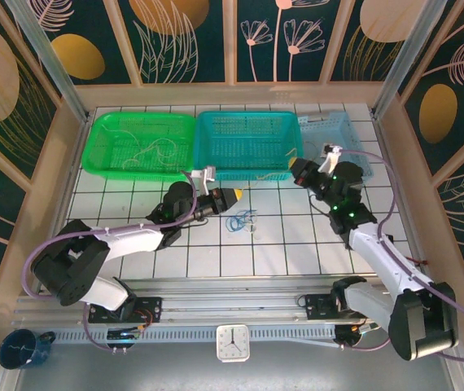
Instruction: Untangle the cables
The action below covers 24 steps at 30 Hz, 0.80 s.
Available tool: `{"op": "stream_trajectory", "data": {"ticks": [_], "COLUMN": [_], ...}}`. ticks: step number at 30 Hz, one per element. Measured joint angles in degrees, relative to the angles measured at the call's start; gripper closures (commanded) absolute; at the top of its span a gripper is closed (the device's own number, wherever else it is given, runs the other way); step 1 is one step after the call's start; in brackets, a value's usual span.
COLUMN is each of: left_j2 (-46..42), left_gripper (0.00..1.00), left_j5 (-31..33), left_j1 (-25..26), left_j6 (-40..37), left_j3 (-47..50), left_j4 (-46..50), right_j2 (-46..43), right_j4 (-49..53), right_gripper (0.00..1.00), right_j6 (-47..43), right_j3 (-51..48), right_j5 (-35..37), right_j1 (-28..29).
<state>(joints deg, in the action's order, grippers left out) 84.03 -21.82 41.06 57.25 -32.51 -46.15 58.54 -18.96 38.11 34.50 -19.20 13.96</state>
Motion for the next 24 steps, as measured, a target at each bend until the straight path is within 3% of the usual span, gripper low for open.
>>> {"op": "stream_trajectory", "data": {"ticks": [5,17,24], "left_j2": [-1.4,-2.8,-2.8], "left_gripper": [1.0,1.0,0.81], "left_j5": [0.0,0.0,0.2], "left_j1": [0.0,0.6,0.5], "left_j6": [0.0,-0.2,-0.8], "left_j3": [2.1,2.9,3.5], "left_j4": [-0.6,-3.9,-3.3], "right_j2": [-0.2,-0.6,0.8], "right_j4": [0.9,4.5,4.4], "right_gripper": [1.0,1.0,1.0], "right_j6": [1.8,3.2,1.9], "right_j3": [0.4,1.1,7.6], "right_j5": [1.2,3.1,6.5], "right_j1": [-5.4,-7.5,-9.8]}}
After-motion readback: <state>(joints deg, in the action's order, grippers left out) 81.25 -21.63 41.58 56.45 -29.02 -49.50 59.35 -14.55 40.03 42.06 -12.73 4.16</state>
